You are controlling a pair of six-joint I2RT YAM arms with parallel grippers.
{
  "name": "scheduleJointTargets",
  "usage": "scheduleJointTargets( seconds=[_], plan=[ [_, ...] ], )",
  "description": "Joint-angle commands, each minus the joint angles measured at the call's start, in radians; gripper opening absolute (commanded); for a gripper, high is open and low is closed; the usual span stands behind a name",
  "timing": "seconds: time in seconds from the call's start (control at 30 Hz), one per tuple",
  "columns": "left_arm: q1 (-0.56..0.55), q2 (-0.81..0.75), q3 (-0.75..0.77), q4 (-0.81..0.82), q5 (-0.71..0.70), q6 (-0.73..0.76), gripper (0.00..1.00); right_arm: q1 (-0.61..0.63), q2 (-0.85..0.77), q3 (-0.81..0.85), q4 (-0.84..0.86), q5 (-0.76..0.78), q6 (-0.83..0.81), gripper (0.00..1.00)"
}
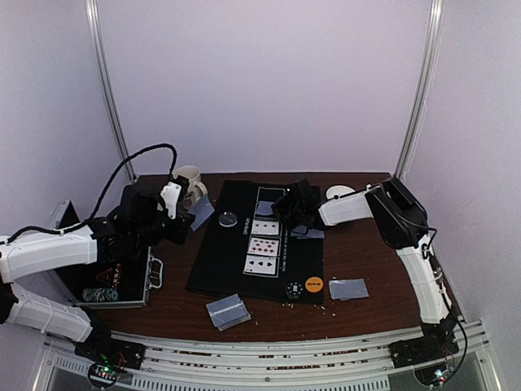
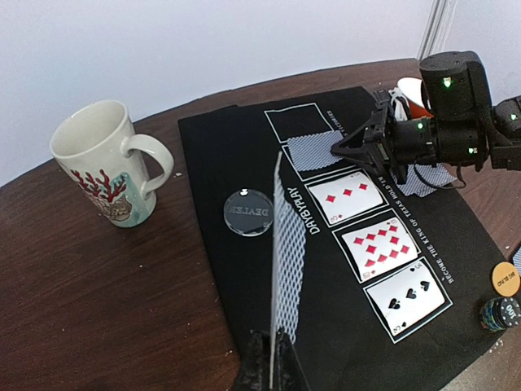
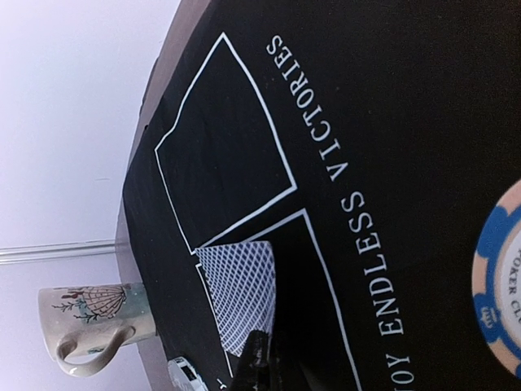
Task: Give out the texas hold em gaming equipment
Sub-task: Place the poker card in the community card area.
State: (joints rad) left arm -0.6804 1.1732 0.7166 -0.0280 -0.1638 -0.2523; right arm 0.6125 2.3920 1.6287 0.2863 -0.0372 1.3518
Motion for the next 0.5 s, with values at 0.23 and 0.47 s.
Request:
scheduleJointTargets(
  seconds=[0.23, 0.47],
  plan=[
    [0.010, 0.003, 0.018, 0.017, 0.003, 0.010, 0.00, -0.016, 0.027, 0.046, -0.088, -0.049, -0.113, 0.00],
    [0.010, 0.002, 0.018, 0.019, 0.003, 0.010, 0.00, -0.023, 0.038, 0.089, -0.144, -0.038, -0.168, 0.00]
  ],
)
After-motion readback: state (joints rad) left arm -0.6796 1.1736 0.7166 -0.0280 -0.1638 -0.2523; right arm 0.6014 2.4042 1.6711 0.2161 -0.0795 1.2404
